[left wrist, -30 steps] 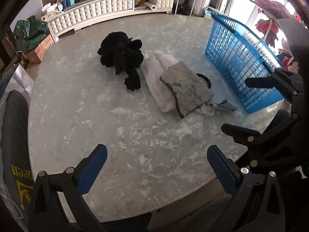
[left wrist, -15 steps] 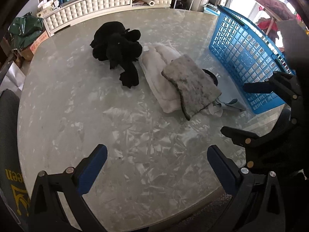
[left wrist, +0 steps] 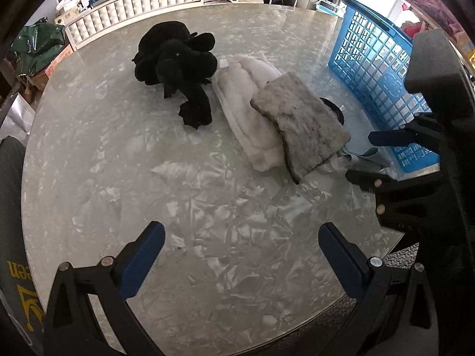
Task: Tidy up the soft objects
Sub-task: 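Reach the right gripper to the light blue cloth beside the grey pad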
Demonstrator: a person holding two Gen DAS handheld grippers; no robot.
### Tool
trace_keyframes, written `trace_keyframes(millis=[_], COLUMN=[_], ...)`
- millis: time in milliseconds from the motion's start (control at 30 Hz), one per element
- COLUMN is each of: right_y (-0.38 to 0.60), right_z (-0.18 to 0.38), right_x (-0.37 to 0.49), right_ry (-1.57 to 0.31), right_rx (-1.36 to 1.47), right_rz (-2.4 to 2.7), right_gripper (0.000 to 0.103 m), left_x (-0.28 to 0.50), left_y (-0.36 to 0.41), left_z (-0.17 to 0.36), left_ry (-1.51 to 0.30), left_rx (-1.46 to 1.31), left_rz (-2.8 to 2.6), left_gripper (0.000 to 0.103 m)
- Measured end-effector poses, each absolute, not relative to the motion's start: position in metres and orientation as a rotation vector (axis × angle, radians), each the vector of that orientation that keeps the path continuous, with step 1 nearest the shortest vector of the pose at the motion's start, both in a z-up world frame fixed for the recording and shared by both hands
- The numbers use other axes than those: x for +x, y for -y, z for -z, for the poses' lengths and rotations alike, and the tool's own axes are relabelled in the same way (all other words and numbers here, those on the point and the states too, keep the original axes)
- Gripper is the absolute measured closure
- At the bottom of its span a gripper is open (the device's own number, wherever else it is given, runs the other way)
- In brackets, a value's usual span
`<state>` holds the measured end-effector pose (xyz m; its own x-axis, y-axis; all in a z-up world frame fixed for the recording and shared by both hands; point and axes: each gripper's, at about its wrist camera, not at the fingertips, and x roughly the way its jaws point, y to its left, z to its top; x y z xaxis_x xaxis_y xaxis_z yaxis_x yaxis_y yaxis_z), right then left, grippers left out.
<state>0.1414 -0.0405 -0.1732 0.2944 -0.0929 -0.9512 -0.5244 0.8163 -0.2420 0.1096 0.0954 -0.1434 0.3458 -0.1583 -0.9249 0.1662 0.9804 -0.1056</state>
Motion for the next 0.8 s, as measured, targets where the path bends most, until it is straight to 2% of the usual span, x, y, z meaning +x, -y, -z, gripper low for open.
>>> trace_keyframes(millis=[233, 400, 800], right_y=[0.047, 0.052, 0.061], right_z=[0.178, 0.177, 0.139], right_x=[0.160, 0.155, 0.132], right_ry=[-1.277, -1.273, -1.198], right_rx=[-0.552, -0.540, -0.472], right_rz=[-0.295, -0.304, -0.332], right_gripper=[0.086, 0.097, 0.100], left_x=[0.112, 0.111, 0.104], left_y=[-0.093, -0.095, -0.107], left_z=[0.144, 0.142, 0.118], left_ry=[-1.197, -1.182, -1.118], left_rx=[0.007, -0.006, -0.063], left_rz=[0.217, 0.218, 0.239], left_gripper=[0.000, 0.000, 0.000])
